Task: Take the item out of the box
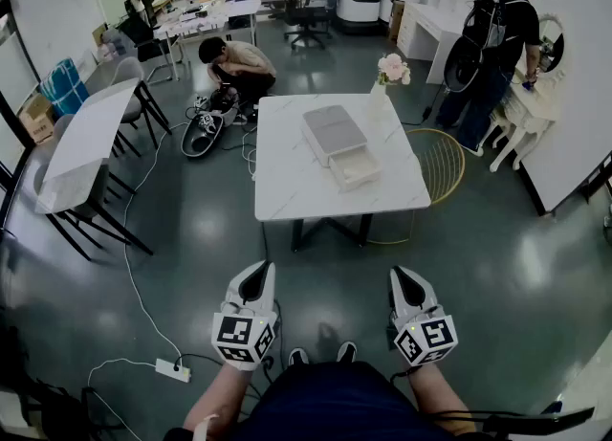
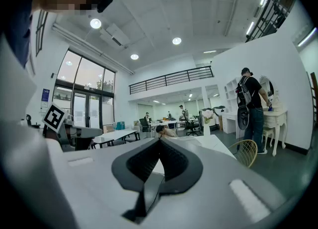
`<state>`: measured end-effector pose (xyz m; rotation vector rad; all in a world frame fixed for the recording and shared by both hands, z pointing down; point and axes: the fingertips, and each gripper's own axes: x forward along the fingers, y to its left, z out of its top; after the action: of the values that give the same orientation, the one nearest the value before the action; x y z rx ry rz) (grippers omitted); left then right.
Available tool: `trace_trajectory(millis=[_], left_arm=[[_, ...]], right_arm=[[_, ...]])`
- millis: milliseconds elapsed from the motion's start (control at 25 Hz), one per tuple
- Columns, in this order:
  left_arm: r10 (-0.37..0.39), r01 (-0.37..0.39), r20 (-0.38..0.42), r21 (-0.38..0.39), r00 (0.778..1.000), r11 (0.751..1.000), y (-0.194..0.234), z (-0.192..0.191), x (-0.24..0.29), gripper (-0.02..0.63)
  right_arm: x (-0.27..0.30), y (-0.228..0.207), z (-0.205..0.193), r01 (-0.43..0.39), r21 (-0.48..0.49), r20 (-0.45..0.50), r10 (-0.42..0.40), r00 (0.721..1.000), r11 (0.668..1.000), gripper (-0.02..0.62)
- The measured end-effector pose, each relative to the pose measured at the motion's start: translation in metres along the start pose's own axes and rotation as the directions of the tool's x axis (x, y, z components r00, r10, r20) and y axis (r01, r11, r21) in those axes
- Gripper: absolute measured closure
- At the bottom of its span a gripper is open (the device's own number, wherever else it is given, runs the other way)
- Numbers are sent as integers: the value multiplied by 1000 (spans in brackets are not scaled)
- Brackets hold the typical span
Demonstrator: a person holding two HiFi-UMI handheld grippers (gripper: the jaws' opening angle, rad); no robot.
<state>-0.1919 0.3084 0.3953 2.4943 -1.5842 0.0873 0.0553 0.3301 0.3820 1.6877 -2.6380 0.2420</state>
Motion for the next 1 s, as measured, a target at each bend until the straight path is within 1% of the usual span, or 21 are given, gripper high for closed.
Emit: trace_trajectory(millis=[240, 440, 720, 880, 1000], left_arm=[[-28, 28, 6, 13, 1000, 1000, 4, 7, 8, 603], [-43, 43, 2, 17, 999, 999, 14, 10, 12, 603], [-82, 82, -25, 2, 996, 997, 31, -4, 16, 603], [-99, 98, -60, -22, 993, 995, 36, -18, 23, 603], [-98, 96, -75, -40, 992, 995, 38, -25, 33, 603]], right_arm=[[9, 4, 0, 7, -2, -3, -7, 1000, 1000, 594], [19, 10, 0, 19, -4, -8, -19, 1000, 1000, 594], [24, 15, -8, 75, 23, -4, -75, 997, 997, 593], [23, 10, -18, 109, 23, -38, -108, 993, 994, 593], [30, -1, -25, 118, 35, -63, -115, 991, 992, 592]])
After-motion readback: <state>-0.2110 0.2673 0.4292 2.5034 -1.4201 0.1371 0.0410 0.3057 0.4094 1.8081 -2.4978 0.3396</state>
